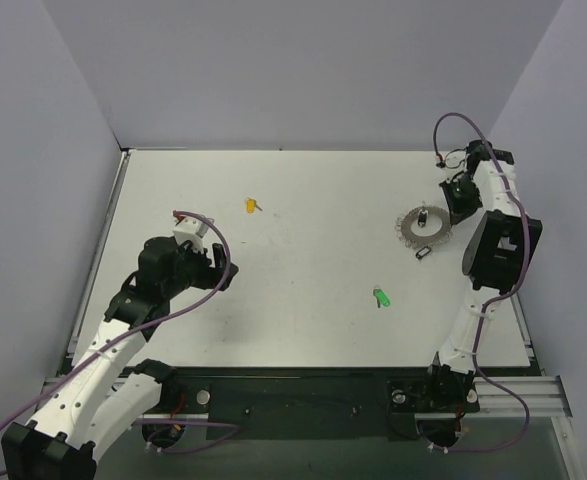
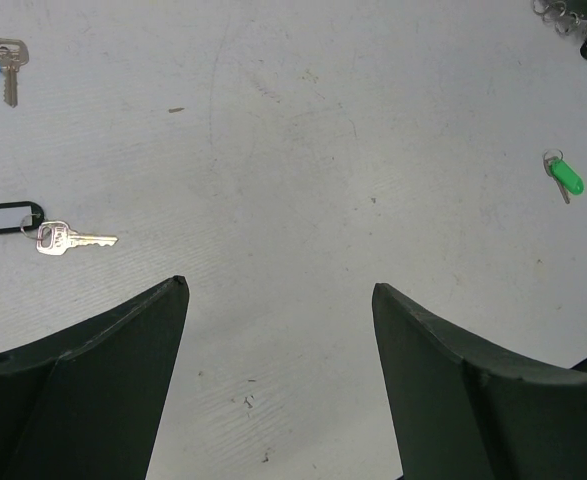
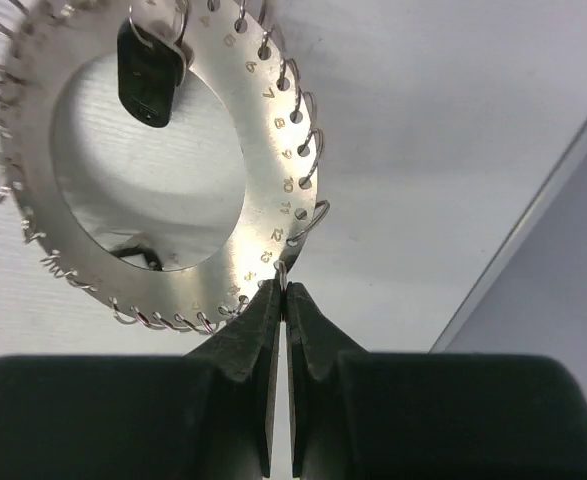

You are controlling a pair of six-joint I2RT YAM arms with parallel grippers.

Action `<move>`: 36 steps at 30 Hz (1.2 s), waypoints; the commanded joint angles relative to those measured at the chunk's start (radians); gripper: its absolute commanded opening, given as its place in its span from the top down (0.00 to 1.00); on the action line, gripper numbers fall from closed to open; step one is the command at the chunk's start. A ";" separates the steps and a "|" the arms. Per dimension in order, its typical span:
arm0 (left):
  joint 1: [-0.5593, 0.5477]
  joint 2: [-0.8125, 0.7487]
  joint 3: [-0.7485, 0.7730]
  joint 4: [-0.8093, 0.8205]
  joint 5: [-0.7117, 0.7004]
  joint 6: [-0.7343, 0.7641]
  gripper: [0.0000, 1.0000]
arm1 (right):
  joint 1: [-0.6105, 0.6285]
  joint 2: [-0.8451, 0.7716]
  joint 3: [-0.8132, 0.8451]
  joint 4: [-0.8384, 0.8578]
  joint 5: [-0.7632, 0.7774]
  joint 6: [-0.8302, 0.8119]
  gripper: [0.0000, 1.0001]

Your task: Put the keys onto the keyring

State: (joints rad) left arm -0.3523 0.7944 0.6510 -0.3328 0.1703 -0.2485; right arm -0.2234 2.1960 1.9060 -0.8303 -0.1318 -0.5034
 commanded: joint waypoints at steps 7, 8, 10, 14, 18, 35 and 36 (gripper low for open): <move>0.012 -0.041 -0.013 0.081 0.038 0.012 0.16 | -0.004 -0.214 0.067 0.014 -0.140 0.154 1.00; 0.013 -0.041 -0.013 0.089 0.041 0.014 0.16 | -0.002 -0.231 0.068 0.016 -0.158 0.169 1.00; 0.013 -0.046 -0.017 0.095 0.049 0.012 0.16 | 0.002 -0.254 0.076 0.022 -0.178 0.186 1.00; 0.015 -0.057 -0.024 0.107 0.064 0.012 0.16 | 0.013 -0.295 0.085 0.039 -0.212 0.224 1.00; 0.015 -0.073 -0.033 0.126 0.078 0.012 0.16 | 0.022 -0.331 0.084 0.049 -0.256 0.262 1.00; 0.015 -0.150 -0.086 0.231 0.169 0.003 0.16 | 0.117 -0.484 -0.018 0.056 -0.494 0.378 1.00; 0.015 -0.156 -0.091 0.235 0.172 0.002 0.16 | 0.124 -0.493 -0.025 0.054 -0.503 0.378 1.00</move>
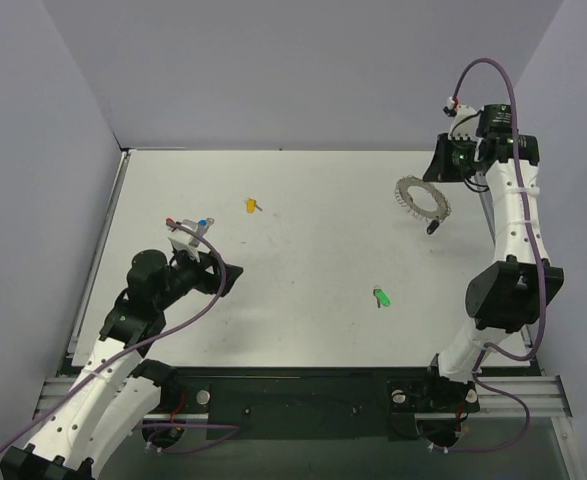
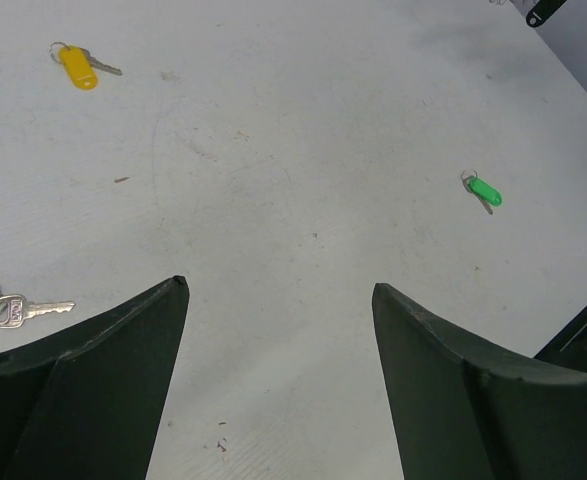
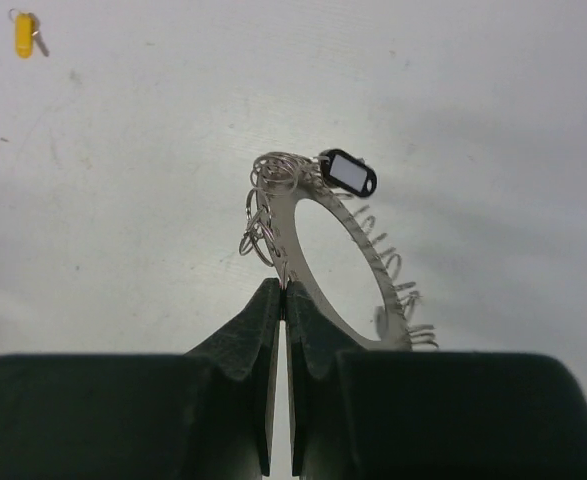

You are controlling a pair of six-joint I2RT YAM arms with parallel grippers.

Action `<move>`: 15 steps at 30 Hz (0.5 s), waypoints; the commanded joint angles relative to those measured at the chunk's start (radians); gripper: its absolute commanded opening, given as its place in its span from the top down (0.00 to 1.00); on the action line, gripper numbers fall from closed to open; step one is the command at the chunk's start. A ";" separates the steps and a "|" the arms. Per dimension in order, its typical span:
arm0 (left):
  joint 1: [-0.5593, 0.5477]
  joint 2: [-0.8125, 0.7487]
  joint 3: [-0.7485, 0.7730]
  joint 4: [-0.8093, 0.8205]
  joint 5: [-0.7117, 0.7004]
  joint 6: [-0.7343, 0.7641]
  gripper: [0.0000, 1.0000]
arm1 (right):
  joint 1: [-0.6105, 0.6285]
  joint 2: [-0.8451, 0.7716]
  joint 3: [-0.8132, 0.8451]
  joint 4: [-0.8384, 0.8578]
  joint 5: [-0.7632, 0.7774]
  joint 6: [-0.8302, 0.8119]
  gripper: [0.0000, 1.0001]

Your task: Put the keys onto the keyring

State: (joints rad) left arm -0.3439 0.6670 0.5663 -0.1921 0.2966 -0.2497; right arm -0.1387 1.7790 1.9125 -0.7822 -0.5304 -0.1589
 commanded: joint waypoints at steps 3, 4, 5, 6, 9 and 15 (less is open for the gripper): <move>0.006 -0.046 -0.023 0.126 0.067 -0.005 0.16 | 0.094 -0.102 -0.055 -0.024 -0.137 0.007 1.00; 0.006 -0.053 -0.026 0.132 0.072 -0.011 0.16 | 0.102 -0.107 -0.056 -0.035 -0.146 -0.014 1.00; 0.006 -0.058 -0.032 0.150 0.082 -0.017 0.16 | 0.128 -0.113 -0.056 -0.052 -0.155 -0.022 1.00; 0.003 -0.067 -0.043 0.163 0.093 -0.034 0.16 | 0.158 -0.116 -0.056 -0.064 -0.169 -0.042 1.00; 0.003 -0.098 -0.078 0.281 0.160 -0.066 0.18 | 0.218 -0.116 -0.050 -0.156 -0.192 -0.125 1.00; -0.044 -0.173 -0.180 0.522 0.263 -0.164 0.23 | 0.382 -0.107 -0.050 -0.371 -0.238 -0.411 1.00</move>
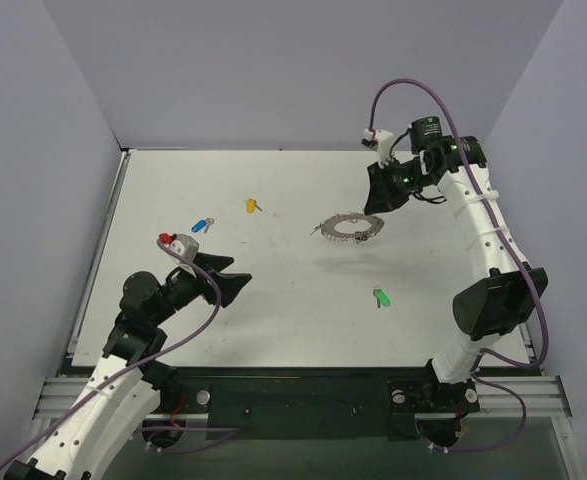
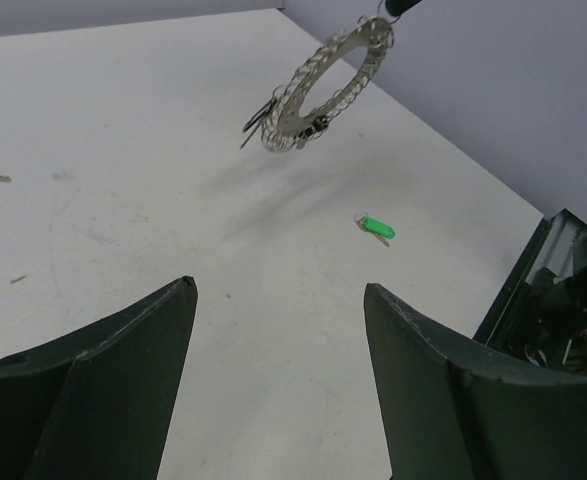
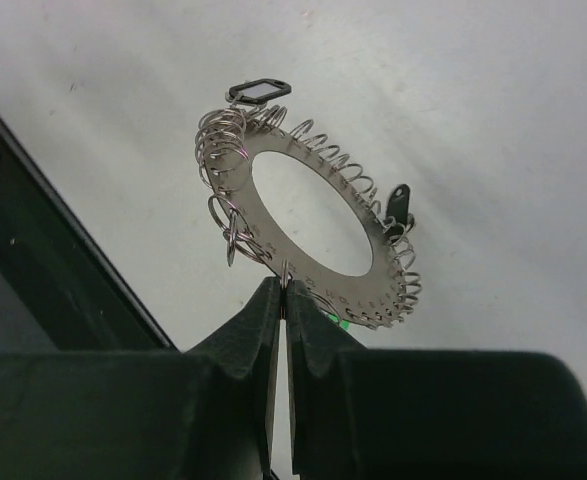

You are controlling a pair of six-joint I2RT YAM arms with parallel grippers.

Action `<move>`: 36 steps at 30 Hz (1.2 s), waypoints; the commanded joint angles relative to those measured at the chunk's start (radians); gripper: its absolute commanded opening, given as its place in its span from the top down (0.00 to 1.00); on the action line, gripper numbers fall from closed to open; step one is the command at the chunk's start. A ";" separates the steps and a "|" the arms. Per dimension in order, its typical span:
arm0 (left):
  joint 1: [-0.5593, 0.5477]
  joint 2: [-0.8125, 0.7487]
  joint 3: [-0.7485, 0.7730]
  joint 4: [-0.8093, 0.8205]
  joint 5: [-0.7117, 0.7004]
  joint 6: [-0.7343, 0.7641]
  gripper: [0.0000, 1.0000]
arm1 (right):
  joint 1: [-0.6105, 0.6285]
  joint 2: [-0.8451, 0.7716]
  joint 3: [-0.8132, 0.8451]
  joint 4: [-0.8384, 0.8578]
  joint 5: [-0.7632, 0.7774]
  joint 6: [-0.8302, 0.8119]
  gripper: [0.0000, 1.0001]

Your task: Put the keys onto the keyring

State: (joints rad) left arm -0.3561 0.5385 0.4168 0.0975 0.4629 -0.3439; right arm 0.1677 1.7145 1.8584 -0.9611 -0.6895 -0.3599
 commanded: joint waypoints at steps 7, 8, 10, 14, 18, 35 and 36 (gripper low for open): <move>-0.214 -0.075 -0.024 0.162 -0.076 -0.026 0.27 | 0.317 0.017 0.012 -0.338 -0.009 -0.431 1.00; -0.252 -0.080 -0.029 0.153 -0.099 -0.026 0.27 | 0.357 0.025 0.016 -0.344 0.013 -0.445 1.00; -0.306 -0.083 -0.033 0.119 -0.182 -0.032 0.27 | 0.410 0.069 0.045 -0.360 0.039 -0.453 1.00; -0.389 -0.106 -0.030 0.042 -0.363 -0.079 0.27 | 0.496 0.126 0.058 -0.373 0.071 -0.461 1.00; -0.400 -0.146 -0.038 -0.074 -0.489 -0.174 0.27 | 0.547 0.181 0.056 -0.364 0.065 -0.438 1.00; -0.402 -0.103 -0.092 -0.173 -0.555 -0.334 0.28 | 0.653 0.361 0.047 -0.139 0.306 -0.107 1.00; -0.402 -0.095 -0.090 -0.177 -0.556 -0.336 0.28 | 0.658 0.373 0.047 -0.139 0.323 -0.103 1.00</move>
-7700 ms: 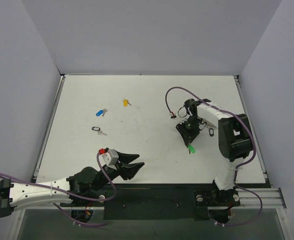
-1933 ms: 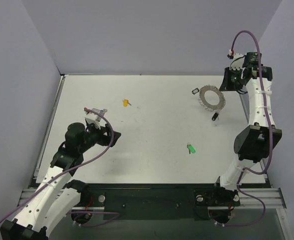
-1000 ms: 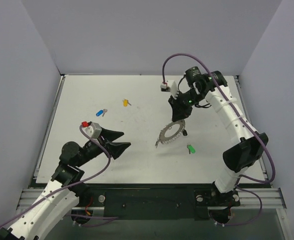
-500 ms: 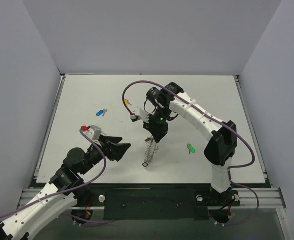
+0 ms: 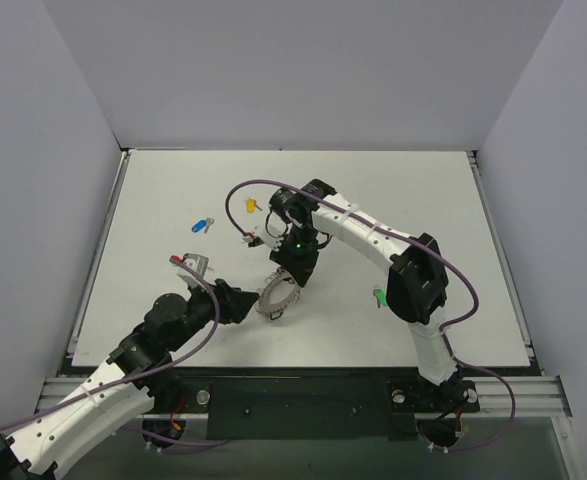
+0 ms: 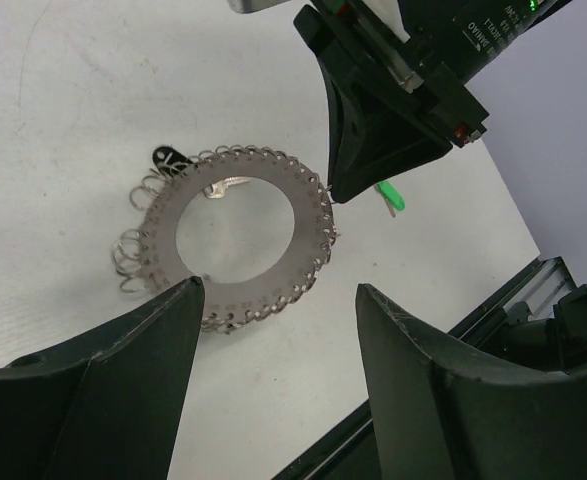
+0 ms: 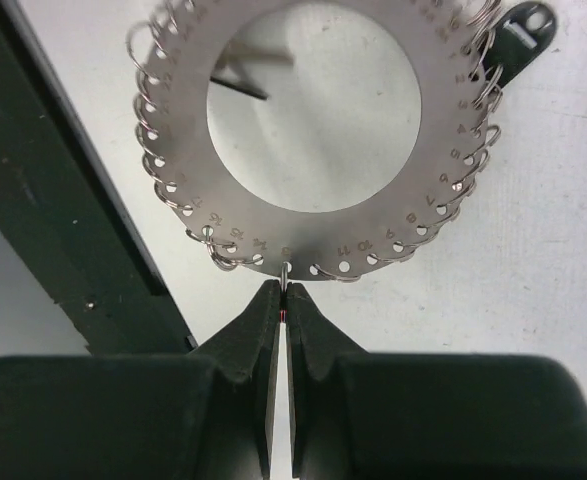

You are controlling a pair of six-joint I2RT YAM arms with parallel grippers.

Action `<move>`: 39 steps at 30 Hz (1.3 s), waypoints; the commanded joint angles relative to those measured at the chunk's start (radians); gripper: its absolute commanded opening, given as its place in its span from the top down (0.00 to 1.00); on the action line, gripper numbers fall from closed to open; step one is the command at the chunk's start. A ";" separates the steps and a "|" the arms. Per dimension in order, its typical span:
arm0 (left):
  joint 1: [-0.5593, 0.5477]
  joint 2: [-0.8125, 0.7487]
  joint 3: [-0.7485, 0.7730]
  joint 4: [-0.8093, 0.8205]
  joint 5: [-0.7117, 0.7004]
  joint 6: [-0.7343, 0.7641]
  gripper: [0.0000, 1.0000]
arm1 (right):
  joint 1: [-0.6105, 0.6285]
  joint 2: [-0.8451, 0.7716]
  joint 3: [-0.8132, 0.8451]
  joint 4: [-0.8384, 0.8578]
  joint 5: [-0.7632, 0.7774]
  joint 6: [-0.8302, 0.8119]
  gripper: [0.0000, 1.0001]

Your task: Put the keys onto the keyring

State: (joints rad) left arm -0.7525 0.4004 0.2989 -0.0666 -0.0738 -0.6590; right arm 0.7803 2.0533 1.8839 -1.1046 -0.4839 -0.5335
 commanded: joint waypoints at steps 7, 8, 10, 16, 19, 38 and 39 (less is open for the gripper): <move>-0.008 0.107 0.034 -0.041 -0.027 -0.036 0.29 | 0.083 0.090 -0.002 0.028 0.220 0.107 1.00; -0.010 0.115 0.034 -0.042 -0.026 -0.036 0.29 | 0.083 0.094 -0.003 0.028 0.220 0.109 1.00; -0.018 0.129 0.036 -0.044 -0.029 -0.034 0.29 | 0.085 0.110 -0.009 0.029 0.219 0.109 1.00; -0.039 0.163 0.034 -0.026 -0.043 -0.027 0.29 | 0.085 0.143 -0.028 0.037 0.189 0.124 0.96; -0.051 0.179 0.031 -0.015 -0.055 -0.027 0.29 | 0.083 0.156 -0.025 0.035 0.174 0.133 0.92; -0.258 0.529 0.248 0.068 -0.046 0.398 0.29 | -0.183 -0.488 -0.415 0.101 -0.267 -0.108 0.73; -0.263 0.591 0.299 0.027 -0.043 0.423 0.29 | -0.215 -0.522 -0.502 0.135 -0.295 -0.088 0.70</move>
State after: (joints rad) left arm -0.9909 0.8616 0.4377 -0.0486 -0.1333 -0.4065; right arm 0.6090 1.7130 1.5913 -1.0157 -0.6159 -0.5560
